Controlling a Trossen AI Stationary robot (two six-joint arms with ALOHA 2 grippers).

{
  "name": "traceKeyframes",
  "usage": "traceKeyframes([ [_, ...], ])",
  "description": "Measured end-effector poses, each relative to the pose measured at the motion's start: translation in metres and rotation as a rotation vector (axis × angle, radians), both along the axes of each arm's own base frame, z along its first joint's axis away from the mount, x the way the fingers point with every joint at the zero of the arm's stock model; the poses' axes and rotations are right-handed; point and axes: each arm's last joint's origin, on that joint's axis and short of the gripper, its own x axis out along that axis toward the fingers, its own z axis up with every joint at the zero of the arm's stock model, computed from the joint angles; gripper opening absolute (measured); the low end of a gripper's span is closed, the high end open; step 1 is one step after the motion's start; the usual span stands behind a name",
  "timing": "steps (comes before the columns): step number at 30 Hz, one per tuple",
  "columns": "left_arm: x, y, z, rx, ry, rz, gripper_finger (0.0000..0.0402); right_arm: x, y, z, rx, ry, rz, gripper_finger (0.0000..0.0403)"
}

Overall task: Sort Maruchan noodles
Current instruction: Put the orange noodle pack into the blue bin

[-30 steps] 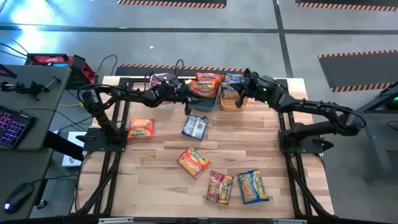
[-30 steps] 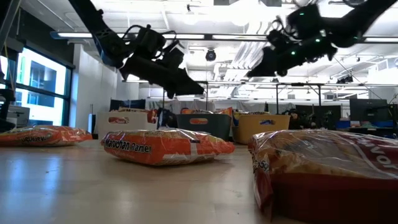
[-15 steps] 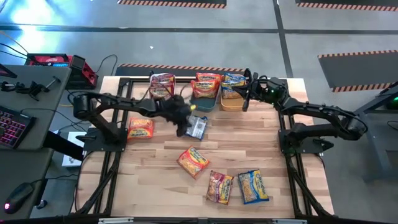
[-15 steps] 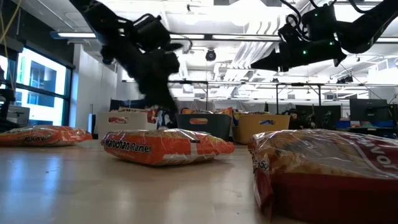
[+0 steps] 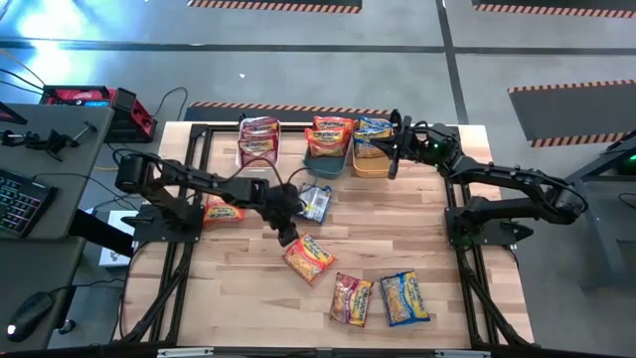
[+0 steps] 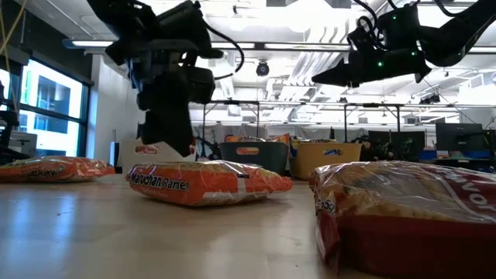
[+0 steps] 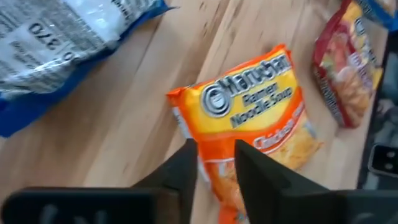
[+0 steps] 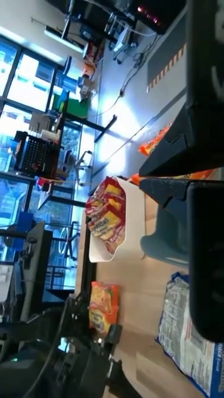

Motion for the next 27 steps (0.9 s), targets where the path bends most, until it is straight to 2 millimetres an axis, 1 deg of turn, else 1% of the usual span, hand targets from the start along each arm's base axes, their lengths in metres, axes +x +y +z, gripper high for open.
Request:
traceKeyframes([
  [3,0.004,-0.003,-0.001,-0.005,-0.013,0.031,0.0141,0.000,0.001,0.001,-0.005,-0.007,0.031,0.0000],
  [7,0.012,-0.005,-0.014,-0.017,-0.013,0.053,0.0199,0.001,0.001,0.003,-0.022,-0.027,0.039,0.0000],
  [10,0.019,-0.006,-0.027,-0.006,-0.026,0.043,0.0225,0.001,0.001,0.004,-0.026,-0.033,0.042,0.0000],
  [13,0.026,-0.006,-0.037,-0.040,-0.052,0.024,0.0233,0.001,0.001,0.004,-0.027,-0.033,0.044,0.0000],
  [17,0.033,-0.009,-0.045,-0.118,-0.086,-0.031,0.0230,0.001,0.001,0.003,-0.022,-0.028,0.043,0.0000],
  [20,0.034,-0.008,-0.050,-0.133,-0.083,-0.041,0.0214,0.001,0.001,0.003,-0.022,-0.028,0.044,0.0000],
  [23,0.035,-0.005,-0.052,-0.151,-0.087,-0.053,0.0178,0.001,0.001,0.003,-0.018,-0.027,0.043,0.0000],
  [27,0.034,-0.002,-0.053,-0.132,-0.111,-0.098,0.0103,0.001,0.001,0.002,-0.012,-0.023,0.043,0.0000],
])
